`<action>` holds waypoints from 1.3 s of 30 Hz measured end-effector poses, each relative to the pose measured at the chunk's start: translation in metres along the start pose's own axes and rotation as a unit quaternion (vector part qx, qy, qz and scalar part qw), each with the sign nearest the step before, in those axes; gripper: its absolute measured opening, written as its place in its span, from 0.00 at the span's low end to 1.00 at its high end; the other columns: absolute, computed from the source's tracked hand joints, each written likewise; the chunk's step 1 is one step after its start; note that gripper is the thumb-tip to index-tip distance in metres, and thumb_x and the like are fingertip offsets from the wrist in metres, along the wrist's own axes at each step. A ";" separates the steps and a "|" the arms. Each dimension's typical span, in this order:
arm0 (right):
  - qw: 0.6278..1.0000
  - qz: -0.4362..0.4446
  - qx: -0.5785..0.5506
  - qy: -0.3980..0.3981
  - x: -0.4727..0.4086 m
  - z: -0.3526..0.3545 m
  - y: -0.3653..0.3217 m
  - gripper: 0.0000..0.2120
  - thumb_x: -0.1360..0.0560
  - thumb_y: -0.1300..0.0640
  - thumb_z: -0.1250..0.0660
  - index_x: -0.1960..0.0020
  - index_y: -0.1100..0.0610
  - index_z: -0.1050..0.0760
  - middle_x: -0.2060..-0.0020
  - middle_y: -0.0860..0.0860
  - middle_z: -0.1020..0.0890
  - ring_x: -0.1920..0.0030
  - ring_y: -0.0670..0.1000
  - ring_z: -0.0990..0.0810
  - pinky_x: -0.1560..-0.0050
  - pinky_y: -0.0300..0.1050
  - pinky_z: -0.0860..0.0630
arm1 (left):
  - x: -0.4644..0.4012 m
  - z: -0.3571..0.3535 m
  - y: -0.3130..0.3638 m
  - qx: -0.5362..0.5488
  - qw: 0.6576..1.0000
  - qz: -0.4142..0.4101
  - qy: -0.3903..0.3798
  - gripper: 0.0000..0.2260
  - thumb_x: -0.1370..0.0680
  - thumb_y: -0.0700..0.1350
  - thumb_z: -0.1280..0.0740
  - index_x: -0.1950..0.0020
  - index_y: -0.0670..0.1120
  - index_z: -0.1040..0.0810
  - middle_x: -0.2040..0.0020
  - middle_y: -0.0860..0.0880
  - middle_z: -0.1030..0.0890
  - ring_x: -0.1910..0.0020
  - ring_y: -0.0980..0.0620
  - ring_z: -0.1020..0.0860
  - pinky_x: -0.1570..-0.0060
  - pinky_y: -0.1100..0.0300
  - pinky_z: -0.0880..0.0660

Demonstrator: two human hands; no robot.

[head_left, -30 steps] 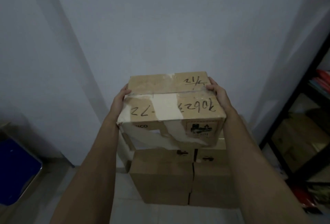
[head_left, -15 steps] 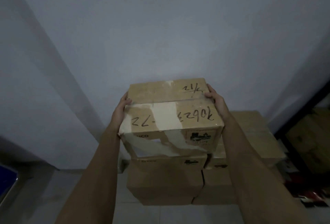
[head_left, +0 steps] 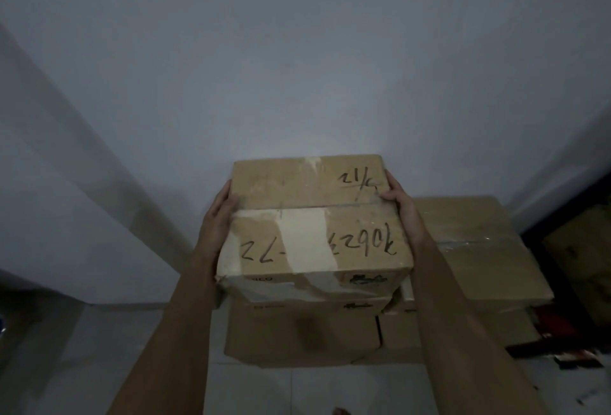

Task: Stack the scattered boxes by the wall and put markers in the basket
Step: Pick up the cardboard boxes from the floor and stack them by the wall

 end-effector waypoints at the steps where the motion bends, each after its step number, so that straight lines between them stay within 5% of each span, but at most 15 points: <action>1: 1.000 0.003 0.001 -0.003 -0.001 0.000 0.001 0.25 0.23 0.64 0.47 0.28 0.50 0.31 0.37 0.58 0.20 0.42 0.61 0.19 0.53 0.55 0.19 | 0.001 0.000 -0.001 -0.013 1.000 -0.001 0.005 0.21 0.22 0.56 0.35 0.28 0.60 0.30 0.33 0.54 0.23 0.36 0.49 0.22 0.40 0.48 0.24; 7: 0.999 0.007 0.048 0.013 -0.006 0.003 0.003 0.24 0.24 0.65 0.47 0.35 0.47 0.25 0.43 0.54 0.17 0.46 0.57 0.17 0.56 0.50 0.18 | 0.001 0.005 -0.006 0.001 0.999 0.007 0.044 0.19 0.22 0.51 0.31 0.31 0.60 0.26 0.39 0.55 0.19 0.46 0.56 0.18 0.56 0.61 0.19; 10: 0.992 0.000 0.121 0.038 0.000 0.006 0.000 0.23 0.26 0.59 0.41 0.33 0.46 0.24 0.40 0.55 0.18 0.46 0.57 0.17 0.54 0.49 0.19 | 0.003 0.010 0.004 -0.099 0.993 -0.025 0.063 0.19 0.22 0.51 0.32 0.31 0.56 0.25 0.39 0.55 0.20 0.52 0.65 0.18 0.62 0.72 0.23; 12: 0.974 0.009 0.210 0.087 0.008 0.012 -0.010 0.24 0.27 0.54 0.35 0.31 0.46 0.25 0.40 0.50 0.18 0.49 0.48 0.16 0.59 0.38 0.21 | 0.004 0.010 0.016 -0.204 0.975 -0.058 0.060 0.19 0.20 0.51 0.34 0.30 0.51 0.27 0.36 0.52 0.22 0.45 0.60 0.21 0.53 0.70 0.23; 14: 0.956 0.021 0.268 0.120 0.014 0.016 -0.020 0.25 0.25 0.52 0.33 0.28 0.48 0.28 0.40 0.49 0.20 0.52 0.41 0.19 0.63 0.31 0.24 | 0.006 0.009 0.029 -0.271 0.957 -0.074 0.078 0.20 0.19 0.50 0.36 0.28 0.48 0.29 0.31 0.48 0.25 0.36 0.50 0.25 0.38 0.58 0.26; 18: 0.927 0.019 0.357 0.110 0.030 0.011 -0.035 0.22 0.21 0.53 0.36 0.27 0.51 0.30 0.32 0.54 0.25 0.39 0.49 0.24 0.42 0.40 0.30 | 0.030 -0.015 0.054 -0.341 0.928 -0.133 0.076 0.18 0.19 0.43 0.37 0.29 0.44 0.28 0.32 0.45 0.25 0.34 0.46 0.27 0.34 0.59 0.33; 22: 0.884 -0.005 0.462 0.071 0.075 0.009 -0.049 0.24 0.19 0.52 0.38 0.24 0.52 0.34 0.29 0.57 0.28 0.31 0.55 0.29 0.33 0.43 0.33 | 0.074 -0.071 0.076 -0.425 0.886 -0.180 -0.037 0.18 0.20 0.42 0.37 0.29 0.46 0.27 0.32 0.45 0.24 0.33 0.45 0.28 0.32 0.51 0.32; 26: 0.802 -0.024 0.596 0.038 0.124 0.031 -0.057 0.27 0.19 0.48 0.39 0.22 0.51 0.40 0.24 0.53 0.36 0.25 0.55 0.36 0.29 0.44 0.39 | 0.111 -0.130 0.084 -0.519 0.813 -0.212 -0.156 0.20 0.19 0.47 0.37 0.27 0.48 0.31 0.32 0.46 0.24 0.33 0.45 0.28 0.34 0.51 0.32; 29: 0.750 -0.062 0.658 0.034 0.163 0.064 -0.061 0.30 0.19 0.44 0.40 0.20 0.51 0.44 0.22 0.55 0.39 0.24 0.57 0.39 0.26 0.50 0.39 | 0.134 -0.165 0.085 -0.537 0.799 -0.194 -0.191 0.21 0.19 0.48 0.38 0.26 0.49 0.33 0.31 0.46 0.26 0.33 0.45 0.28 0.34 0.50 0.31; 39: 0.724 -0.141 0.668 0.101 0.322 0.194 -0.085 0.29 0.17 0.44 0.45 0.20 0.52 0.48 0.23 0.56 0.39 0.26 0.61 0.36 0.28 0.57 0.35 | 0.248 -0.311 0.057 -0.577 0.744 -0.227 -0.248 0.23 0.19 0.52 0.40 0.24 0.51 0.37 0.28 0.47 0.30 0.29 0.46 0.33 0.31 0.50 0.35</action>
Point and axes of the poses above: each hand's wrist, its own x-axis away from the middle knuckle, its own z-axis out of the back of the hand, y = z × x, the point moved 5 cm from there along -x, towards the middle knuckle
